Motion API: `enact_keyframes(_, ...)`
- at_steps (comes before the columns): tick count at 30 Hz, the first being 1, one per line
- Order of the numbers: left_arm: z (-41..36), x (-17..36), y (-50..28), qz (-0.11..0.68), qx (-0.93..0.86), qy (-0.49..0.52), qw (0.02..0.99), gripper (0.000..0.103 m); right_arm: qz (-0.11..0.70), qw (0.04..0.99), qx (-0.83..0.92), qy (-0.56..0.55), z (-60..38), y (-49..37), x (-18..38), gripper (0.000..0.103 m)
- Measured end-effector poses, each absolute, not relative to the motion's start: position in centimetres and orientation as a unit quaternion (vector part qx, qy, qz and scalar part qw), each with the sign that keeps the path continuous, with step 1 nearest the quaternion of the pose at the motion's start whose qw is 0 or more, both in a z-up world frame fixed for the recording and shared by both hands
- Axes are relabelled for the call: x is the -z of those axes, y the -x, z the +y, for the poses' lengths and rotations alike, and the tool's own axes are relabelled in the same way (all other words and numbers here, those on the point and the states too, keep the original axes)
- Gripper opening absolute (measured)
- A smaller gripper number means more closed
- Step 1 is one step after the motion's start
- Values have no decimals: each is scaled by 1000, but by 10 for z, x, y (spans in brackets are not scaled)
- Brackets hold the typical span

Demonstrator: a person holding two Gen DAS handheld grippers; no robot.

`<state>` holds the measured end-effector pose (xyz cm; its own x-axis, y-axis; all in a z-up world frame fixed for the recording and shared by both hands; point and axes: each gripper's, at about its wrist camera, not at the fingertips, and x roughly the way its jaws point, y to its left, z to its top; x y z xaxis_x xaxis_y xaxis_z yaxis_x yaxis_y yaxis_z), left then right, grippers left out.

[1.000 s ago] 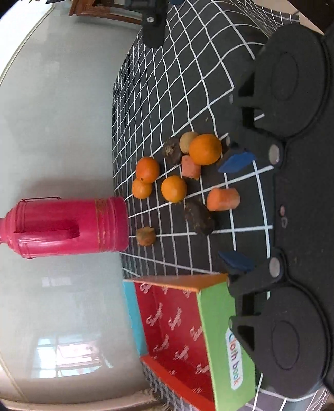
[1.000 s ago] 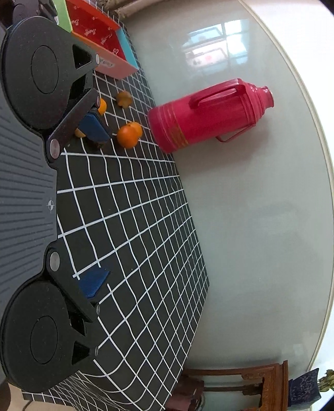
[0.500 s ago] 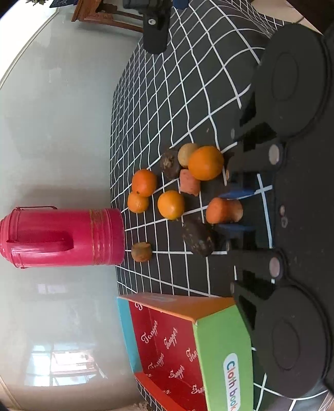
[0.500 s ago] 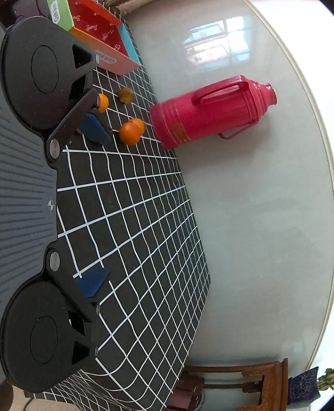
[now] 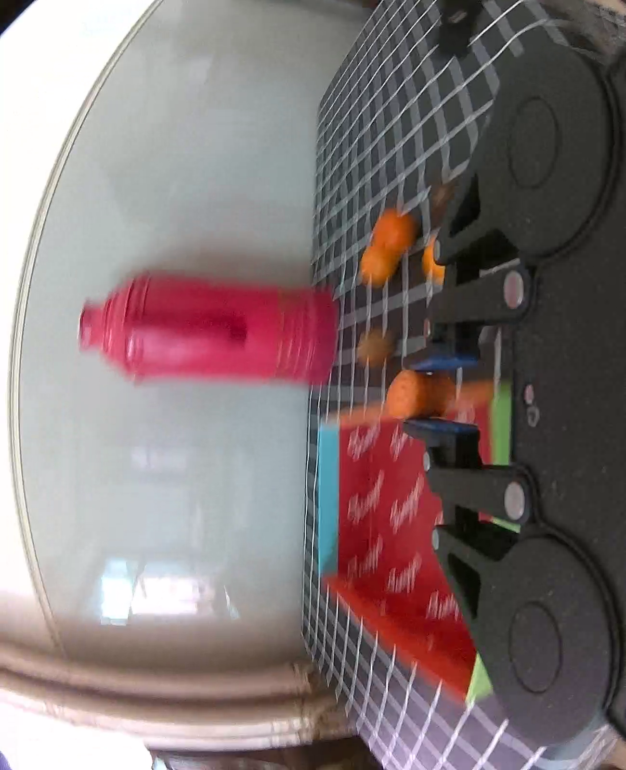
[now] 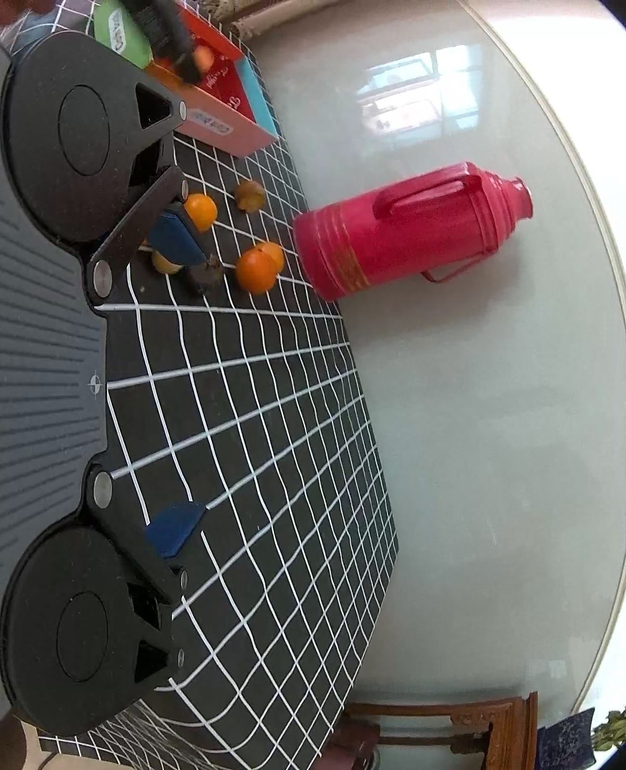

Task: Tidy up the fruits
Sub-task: 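Carry the carrot cube into the box and open the left tool while the right tool grasps a mandarin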

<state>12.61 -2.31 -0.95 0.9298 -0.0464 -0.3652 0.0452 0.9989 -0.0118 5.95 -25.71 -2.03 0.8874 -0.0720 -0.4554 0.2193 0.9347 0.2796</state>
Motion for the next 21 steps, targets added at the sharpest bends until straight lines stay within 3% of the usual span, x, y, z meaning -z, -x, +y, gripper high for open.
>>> enact_keyframes(8,39,17,-158,267,-58,60,960,11,231,961,42,-146,-231,-69,22,103)
enact_keyframes(14,58,16,-158,265,-83,59,959,15,238,962,16,-137,-212,-78,25,103)
enact_keyframes(21,67,13,-153,268,-95,62,957,33,259,958,-1,-123,-190,-94,32,103)
